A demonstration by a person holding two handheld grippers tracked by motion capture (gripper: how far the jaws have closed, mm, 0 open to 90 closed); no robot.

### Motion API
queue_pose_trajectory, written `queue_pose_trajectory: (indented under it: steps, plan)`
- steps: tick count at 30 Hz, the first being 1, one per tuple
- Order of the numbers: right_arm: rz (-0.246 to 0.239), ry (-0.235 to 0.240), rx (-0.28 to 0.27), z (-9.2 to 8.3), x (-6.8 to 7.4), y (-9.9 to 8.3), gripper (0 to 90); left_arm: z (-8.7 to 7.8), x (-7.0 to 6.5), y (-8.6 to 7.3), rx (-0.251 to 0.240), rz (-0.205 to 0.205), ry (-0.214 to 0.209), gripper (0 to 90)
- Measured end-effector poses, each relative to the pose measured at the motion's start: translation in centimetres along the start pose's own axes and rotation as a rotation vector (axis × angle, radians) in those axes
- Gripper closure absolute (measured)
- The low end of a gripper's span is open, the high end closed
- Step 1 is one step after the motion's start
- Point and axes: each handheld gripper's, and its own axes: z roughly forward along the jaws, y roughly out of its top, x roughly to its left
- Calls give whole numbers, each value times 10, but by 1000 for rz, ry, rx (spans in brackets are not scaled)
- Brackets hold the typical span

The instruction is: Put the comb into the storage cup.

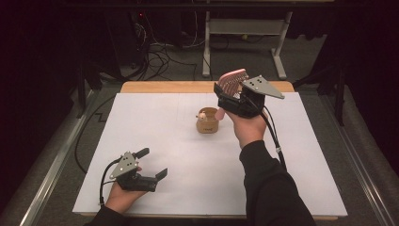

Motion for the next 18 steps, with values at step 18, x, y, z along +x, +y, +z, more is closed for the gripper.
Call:
queue_pose_trajectory:
  steps: [18]
  plan:
    - [25,-14,11,28,2,-2,201,2,-2,1,-15,-9,-14,0]
